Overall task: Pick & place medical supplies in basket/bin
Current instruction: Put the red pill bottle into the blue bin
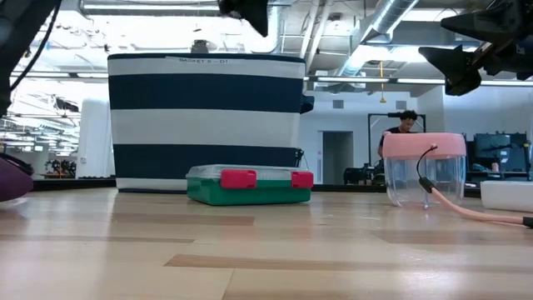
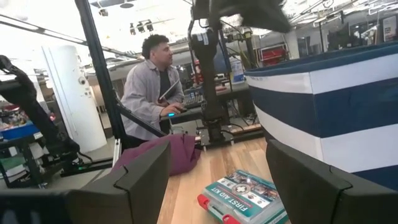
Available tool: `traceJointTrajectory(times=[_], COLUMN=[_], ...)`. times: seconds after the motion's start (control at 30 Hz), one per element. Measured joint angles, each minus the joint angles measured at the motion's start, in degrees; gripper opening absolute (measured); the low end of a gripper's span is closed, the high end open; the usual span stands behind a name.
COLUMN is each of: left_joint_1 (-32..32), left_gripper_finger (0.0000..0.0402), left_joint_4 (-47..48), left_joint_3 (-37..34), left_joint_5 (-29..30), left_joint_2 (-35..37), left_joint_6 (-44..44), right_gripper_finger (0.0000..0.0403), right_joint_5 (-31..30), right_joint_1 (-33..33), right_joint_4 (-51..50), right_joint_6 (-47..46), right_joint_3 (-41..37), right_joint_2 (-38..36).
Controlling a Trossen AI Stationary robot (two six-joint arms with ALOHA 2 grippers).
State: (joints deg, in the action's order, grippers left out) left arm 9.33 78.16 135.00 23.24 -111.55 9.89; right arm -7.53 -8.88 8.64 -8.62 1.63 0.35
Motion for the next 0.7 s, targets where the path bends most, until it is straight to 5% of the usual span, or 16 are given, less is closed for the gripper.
traceJointTrajectory(times=[0.37,0.7], left_joint_1=[-16.7,-30.0], left_gripper_finger=[0.0,0.0], left_joint_4=[-1.8,9.6], left_joint_3=[0.0,0.0], left_joint_5=[12.2,21.0], left_joint_2=[0.0,0.0], left_joint_6=[0.7,8.3], right_gripper_finger=[0.026,0.026], right_joint_5=[0.4,0.1], right_joint_1=[-0.5,-0.6], right_joint_4=[-3.5,-0.5], right_joint_6=[-2.0,-5.2], right_joint_3=[0.0,0.0], right_joint_2=[0.0,0.0])
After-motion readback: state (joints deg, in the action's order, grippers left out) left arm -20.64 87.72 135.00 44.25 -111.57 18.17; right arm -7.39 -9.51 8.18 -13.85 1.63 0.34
